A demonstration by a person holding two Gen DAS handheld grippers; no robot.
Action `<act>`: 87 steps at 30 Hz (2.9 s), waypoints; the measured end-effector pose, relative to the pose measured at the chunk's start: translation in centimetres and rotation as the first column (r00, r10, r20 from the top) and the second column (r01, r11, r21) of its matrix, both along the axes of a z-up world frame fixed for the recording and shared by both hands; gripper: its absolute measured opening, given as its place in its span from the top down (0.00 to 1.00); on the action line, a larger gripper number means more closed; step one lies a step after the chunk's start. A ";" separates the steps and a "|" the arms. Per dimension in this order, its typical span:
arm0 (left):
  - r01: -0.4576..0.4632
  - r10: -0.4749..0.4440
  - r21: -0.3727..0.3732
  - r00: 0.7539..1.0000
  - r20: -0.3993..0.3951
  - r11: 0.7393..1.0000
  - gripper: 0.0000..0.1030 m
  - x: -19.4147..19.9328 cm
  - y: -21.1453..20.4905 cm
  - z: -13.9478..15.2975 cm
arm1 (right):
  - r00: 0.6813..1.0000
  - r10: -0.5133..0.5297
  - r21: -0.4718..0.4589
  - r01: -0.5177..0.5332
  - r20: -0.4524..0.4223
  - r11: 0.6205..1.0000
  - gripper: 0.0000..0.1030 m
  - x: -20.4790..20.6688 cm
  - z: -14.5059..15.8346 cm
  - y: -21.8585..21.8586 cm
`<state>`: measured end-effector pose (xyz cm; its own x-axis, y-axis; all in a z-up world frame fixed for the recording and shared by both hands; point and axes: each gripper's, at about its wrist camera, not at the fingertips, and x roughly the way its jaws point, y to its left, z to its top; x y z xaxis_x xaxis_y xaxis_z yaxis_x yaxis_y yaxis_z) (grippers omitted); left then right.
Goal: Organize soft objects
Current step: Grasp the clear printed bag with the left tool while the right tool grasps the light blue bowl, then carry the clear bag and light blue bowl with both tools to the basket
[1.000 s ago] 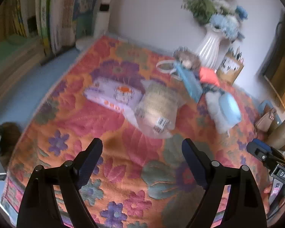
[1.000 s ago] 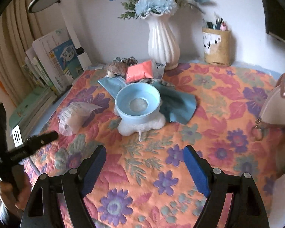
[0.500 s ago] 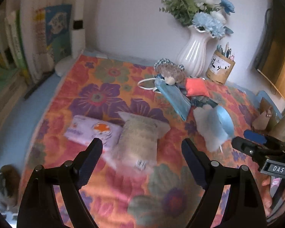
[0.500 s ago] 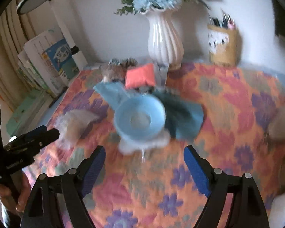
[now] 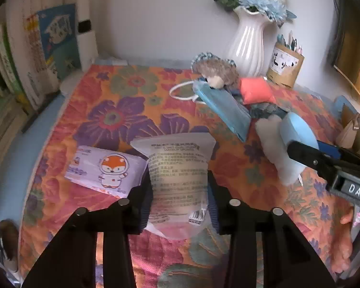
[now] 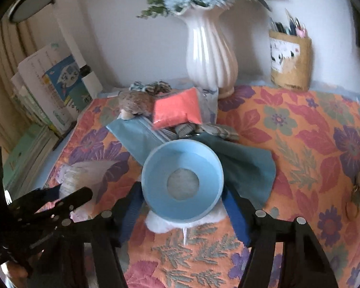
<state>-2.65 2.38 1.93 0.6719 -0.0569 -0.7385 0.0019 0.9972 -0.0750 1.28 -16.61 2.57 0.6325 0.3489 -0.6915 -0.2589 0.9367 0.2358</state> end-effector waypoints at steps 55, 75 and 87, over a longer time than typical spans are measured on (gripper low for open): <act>0.365 -0.357 -0.111 0.930 0.086 0.924 0.67 -8.3 -17.0 6.9 | 0.977 -0.207 0.072 0.210 -0.041 0.975 0.69 -14.3 5.6 -17.2; 0.335 -0.329 -0.180 0.942 0.062 0.925 0.67 -7.7 -13.9 4.7 | 0.971 -0.160 -0.038 0.156 -0.180 0.987 0.23 -14.5 -2.6 -15.0; 0.386 -0.380 -0.164 0.922 0.070 0.908 0.67 -8.3 -15.3 5.0 | 0.983 -0.170 -0.226 0.149 -0.077 0.963 0.37 -14.8 -2.9 -12.1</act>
<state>-10.98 -12.90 6.97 0.5988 -0.4382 -0.6704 0.3868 0.8912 -0.2370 -13.50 -28.70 -0.31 0.5956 0.0828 -0.7990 -0.0887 0.9954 0.0370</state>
